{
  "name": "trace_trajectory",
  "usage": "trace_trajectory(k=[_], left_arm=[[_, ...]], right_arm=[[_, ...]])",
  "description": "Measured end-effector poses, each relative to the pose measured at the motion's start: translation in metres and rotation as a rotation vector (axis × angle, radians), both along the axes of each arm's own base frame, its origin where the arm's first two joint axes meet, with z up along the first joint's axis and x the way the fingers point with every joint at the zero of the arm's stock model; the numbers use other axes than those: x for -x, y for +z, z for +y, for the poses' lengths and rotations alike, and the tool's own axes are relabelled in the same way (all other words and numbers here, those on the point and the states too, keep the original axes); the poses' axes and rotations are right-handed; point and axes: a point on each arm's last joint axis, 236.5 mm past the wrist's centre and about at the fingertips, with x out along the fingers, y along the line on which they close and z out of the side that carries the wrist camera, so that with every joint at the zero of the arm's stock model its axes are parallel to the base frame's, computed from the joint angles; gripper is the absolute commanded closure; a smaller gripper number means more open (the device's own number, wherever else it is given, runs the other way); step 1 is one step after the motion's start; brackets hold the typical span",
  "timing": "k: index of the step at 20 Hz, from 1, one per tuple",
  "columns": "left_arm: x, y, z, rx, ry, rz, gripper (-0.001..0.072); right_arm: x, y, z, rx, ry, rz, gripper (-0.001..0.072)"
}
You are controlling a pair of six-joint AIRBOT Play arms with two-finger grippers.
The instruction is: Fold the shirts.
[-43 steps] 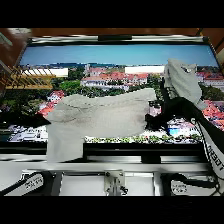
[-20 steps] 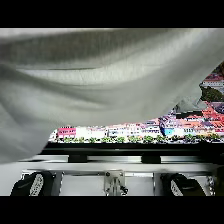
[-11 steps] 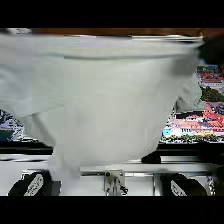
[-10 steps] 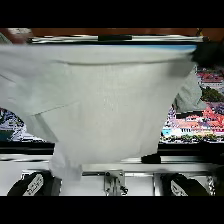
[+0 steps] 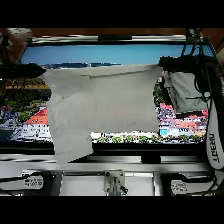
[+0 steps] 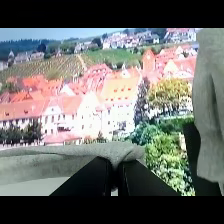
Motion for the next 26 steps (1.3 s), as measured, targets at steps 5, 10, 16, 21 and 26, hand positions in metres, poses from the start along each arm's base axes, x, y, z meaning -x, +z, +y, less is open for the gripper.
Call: trace_trajectory(k=[5,10,16,21,26], left_arm=[[-0.062,-0.045,-0.001,-0.020,0.080,-0.043,0.0673],[-0.080,-0.090,-0.003,0.002,0.126,0.006,0.0673],[-0.062,-0.116,-0.009,0.000,0.059,0.116,0.0674],[0.000,-0.145,-0.008,-0.070,-0.101,0.360,0.0674],[0.053,-0.176,-0.007,-0.086,-0.184,0.598,0.0288]], right_arm=[[-0.041,-0.038,-0.005,-0.017,-0.043,-0.079,0.0626],[-0.043,-0.096,-0.002,-0.058,-0.064,0.026,0.0626],[-0.009,-0.130,0.002,-0.093,-0.058,0.232,0.0626],[0.040,-0.155,0.002,-0.096,-0.031,0.468,0.0626],[0.082,-0.184,0.008,-0.093,0.000,0.673,0.0201]])
